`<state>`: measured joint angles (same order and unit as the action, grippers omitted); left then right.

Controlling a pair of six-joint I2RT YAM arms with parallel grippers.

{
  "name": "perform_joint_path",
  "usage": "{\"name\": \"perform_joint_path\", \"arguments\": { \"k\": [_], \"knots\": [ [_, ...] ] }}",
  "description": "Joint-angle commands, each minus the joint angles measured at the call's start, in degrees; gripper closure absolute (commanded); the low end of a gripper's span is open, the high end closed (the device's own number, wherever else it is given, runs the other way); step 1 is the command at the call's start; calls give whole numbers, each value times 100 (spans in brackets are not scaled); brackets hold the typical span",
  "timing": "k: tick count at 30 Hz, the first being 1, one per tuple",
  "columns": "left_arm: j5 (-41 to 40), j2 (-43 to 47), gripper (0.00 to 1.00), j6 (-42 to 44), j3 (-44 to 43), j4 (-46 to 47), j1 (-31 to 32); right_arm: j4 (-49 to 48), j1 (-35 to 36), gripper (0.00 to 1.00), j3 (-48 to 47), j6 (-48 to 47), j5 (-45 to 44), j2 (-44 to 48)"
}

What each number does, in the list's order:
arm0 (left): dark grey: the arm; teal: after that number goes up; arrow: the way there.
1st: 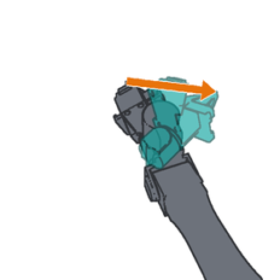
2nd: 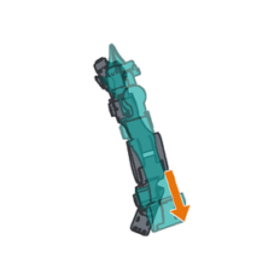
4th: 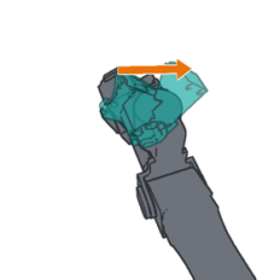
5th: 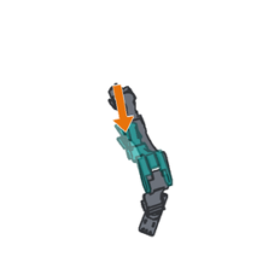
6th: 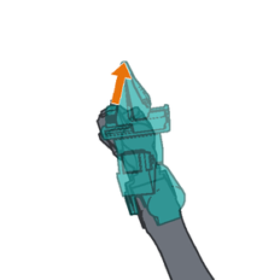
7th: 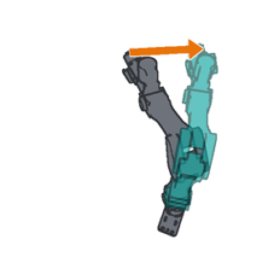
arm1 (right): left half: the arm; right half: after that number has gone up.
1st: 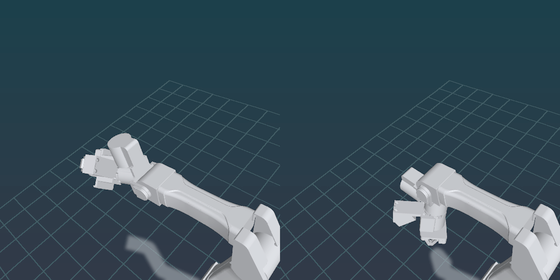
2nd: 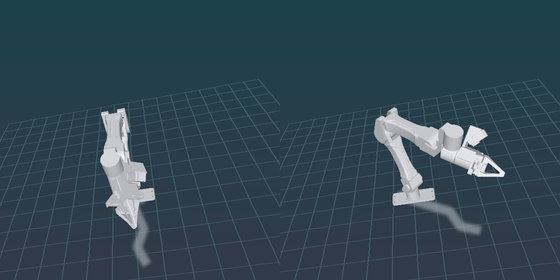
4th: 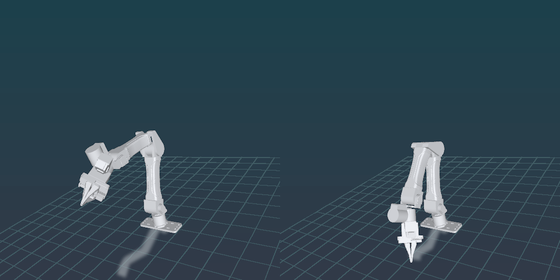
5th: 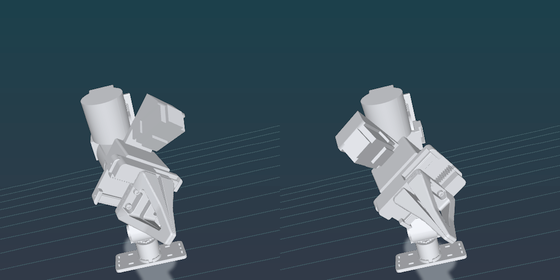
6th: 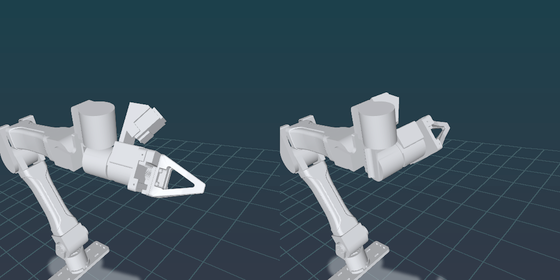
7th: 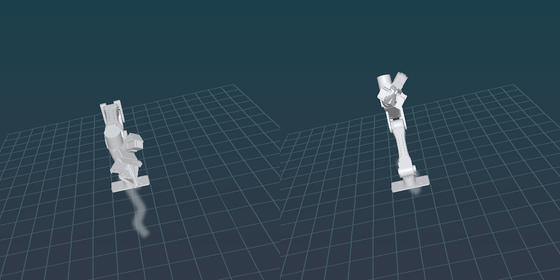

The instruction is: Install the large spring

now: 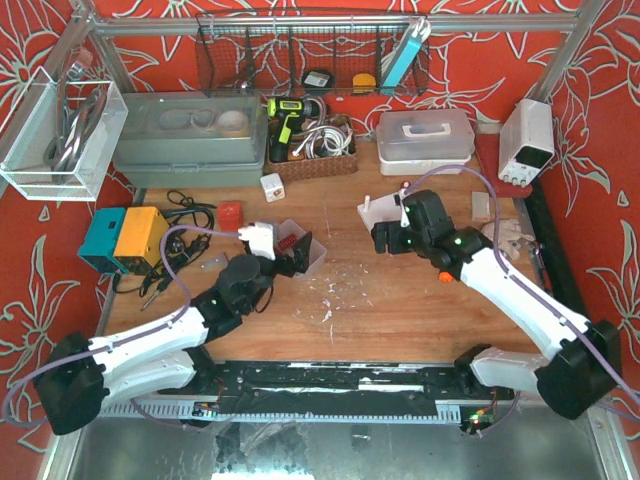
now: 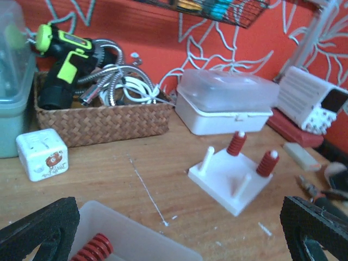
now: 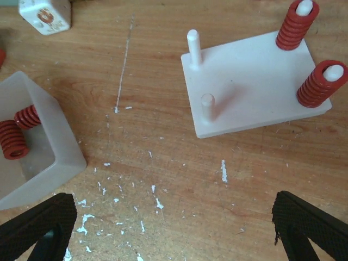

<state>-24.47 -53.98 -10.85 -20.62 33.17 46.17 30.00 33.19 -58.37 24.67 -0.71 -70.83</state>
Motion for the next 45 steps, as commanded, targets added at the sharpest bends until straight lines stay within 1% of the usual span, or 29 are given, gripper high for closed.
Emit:
{"name": "perform_joint_path", "arguments": {
  "k": [1,3,7,10,11,12,13,14,16,19,21,24,26,28,29,30,32,34,35,38,39,44,45],
  "knots": [
    [-278,60,0,-1459,-701,-1394,-207,-828,186,1,646,122,-674,638],
    [-486,-107,0,-2128,-1034,-1928,-289,-936,210,1,901,124,-930,826],
    [-514,-675,1,-3080,-1670,-2725,-387,-1073,235,1,1139,70,-1113,938],
    [-622,-1110,16,-3904,-2299,-3442,-406,-1070,258,1,1124,51,-1135,862],
    [-683,-1333,19,-4061,-2595,-3781,-407,-1077,278,1,1124,43,-1127,844],
    [-769,-1574,20,-4106,-2923,-4160,-414,-1097,292,1,1134,31,-1110,831],
    [-829,-1821,20,-3912,-3205,-4436,-413,-1135,308,1,1147,25,-1092,828],
    [-784,-2140,19,-3402,-3448,-4559,-413,-1153,315,1,1159,21,-1061,819],
    [-547,-2506,19,-2106,-3749,-4616,-407,-1155,329,1,1161,12,-1029,820],
    [117,-2803,20,-450,-3851,-4859,-423,-1183,350,1,1188,-4,-1038,854],
    [559,-2797,22,356,-3739,-4922,-465,-1275,347,1,1247,3,-1045,894],
    [1166,-2685,24,948,-3726,-5101,-780,-1288,355,1,1283,12,-1032,925],
    [1394,-2604,26,1068,-3818,-5300,-1147,-1288,355,1,1293,0,-1070,989],
    [1882,-2612,31,1070,-3970,-5525,-1582,-1315,355,1,1337,-14,-1100,1081],
    [2080,-2667,32,1212,-4068,-5645,-1704,-1334,355,1,1362,-14,-1121,1125],
    [2155,-2715,32,1480,-4139,-5749,-1737,-1350,357,1,1376,-14,-1120,1159],
    [2243,-2794,32,2426,-4182,-5923,-1745,-1370,355,1,1403,-30,-1111,1229],
    [2111,-2814,34,2996,-4128,-5895,-1800,-1373,356,1,1418,-32,-1120,1270],
    [2277,-2869,35,3228,-4137,-5900,-1876,-1370,359,1,1426,-32,-1116,1286],
    [2901,-3217,40,3746,-4352,-6232,-2186,-1454,355,1,1491,-7,-1039,1313],
    [2975,-3349,41,3868,-4429,-6298,-2252,-1457,355,1,1495,1,-1052,1319],
    [2895,-3964,51,4327,-4719,-6444,-2427,-1469,355,1,1525,12,-1107,1368],
    [2861,-4077,52,4411,-4791,-6474,-2433,-1497,356,1,1541,6,-1109,1384]
  ]
}}
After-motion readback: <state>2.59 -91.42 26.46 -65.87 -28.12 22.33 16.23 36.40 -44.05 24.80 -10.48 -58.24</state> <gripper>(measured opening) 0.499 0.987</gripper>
